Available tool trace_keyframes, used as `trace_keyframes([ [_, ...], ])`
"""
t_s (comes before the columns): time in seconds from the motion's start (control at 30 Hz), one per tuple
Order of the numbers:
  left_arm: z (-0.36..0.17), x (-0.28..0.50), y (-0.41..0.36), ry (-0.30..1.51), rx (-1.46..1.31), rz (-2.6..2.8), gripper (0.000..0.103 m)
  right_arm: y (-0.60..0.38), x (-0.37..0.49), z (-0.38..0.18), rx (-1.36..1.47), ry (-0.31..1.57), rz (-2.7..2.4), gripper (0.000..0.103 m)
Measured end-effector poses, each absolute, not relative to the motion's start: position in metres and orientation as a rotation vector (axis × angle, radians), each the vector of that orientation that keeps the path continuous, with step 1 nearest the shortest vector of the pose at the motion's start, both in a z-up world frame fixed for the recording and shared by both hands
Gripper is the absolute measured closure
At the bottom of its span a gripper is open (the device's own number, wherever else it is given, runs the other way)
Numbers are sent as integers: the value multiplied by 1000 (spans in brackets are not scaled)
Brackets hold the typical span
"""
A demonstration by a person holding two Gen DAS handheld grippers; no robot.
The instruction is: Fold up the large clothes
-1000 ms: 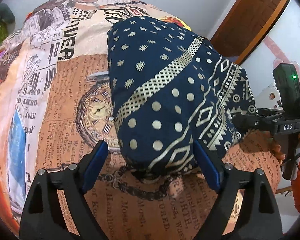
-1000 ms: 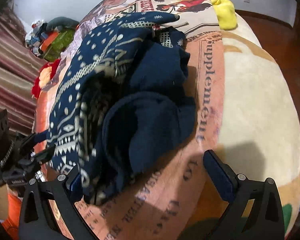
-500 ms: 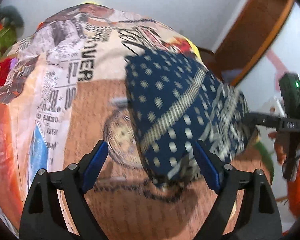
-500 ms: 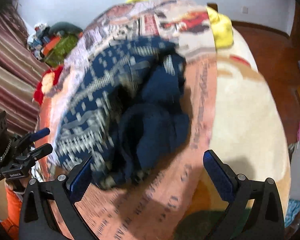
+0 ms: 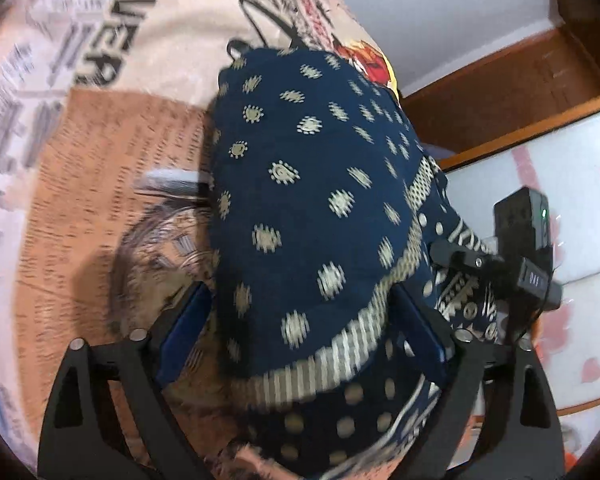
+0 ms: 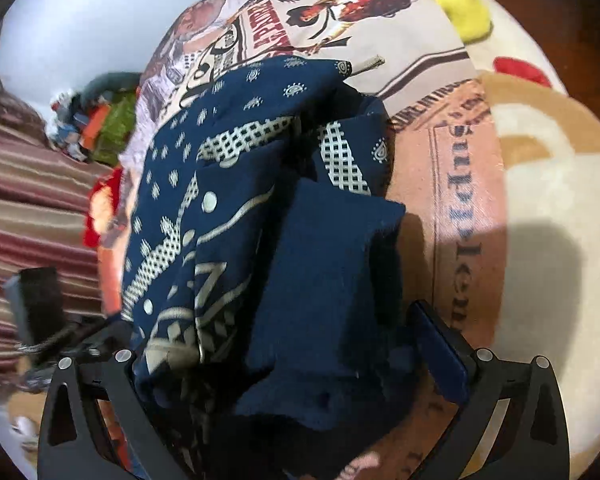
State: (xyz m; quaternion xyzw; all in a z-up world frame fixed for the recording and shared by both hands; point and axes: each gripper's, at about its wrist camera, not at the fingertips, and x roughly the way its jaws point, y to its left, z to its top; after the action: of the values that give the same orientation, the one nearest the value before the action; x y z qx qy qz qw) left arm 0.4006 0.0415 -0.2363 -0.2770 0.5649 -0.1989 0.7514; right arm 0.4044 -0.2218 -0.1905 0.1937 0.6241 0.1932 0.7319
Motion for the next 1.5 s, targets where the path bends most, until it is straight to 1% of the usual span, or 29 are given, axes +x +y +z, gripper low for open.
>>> trace_keyframes([
  [0.17,-256,419,37,1266,-673,-493,3,-215,415,-198,463,1361,500,0],
  [0.4,-265,428,33,1264,-696,-546,3,-199,420,-199,408,1342,534,1],
  [0.47,-263,428,31,1252,-680,-546,4,-198,419,-197,404,1327,540,10],
  [0.5,-263,427,31,1247,-678,-545,5,-199,418,-197,398,1320,542,13],
  [0.53,-261,427,29,1241,-677,-543,9,-200,417,-196,394,1314,542,18],
  [0.57,-259,425,29,1229,-670,-542,12,-201,415,-194,390,1306,548,26],
  [0.6,-258,423,28,1220,-662,-542,14,-201,414,-193,393,1300,555,31],
  [0.67,-251,420,28,1201,-645,-540,21,-201,414,-191,406,1295,562,41],
  [0.77,-239,415,25,1175,-611,-544,29,-204,413,-189,425,1291,570,49],
  [0.87,-228,414,22,1158,-597,-544,34,-203,412,-184,426,1282,576,56],
  [1.03,-203,407,29,1114,-592,-546,37,-198,404,-163,409,1255,589,60],
  [1.2,-171,394,43,1033,-583,-538,37,-190,397,-132,409,1210,608,60],
  [1.37,-130,373,75,934,-556,-509,37,-164,387,-88,374,1131,650,60],
  [1.5,-109,358,110,884,-551,-476,37,-135,380,-60,348,1082,690,60],
])
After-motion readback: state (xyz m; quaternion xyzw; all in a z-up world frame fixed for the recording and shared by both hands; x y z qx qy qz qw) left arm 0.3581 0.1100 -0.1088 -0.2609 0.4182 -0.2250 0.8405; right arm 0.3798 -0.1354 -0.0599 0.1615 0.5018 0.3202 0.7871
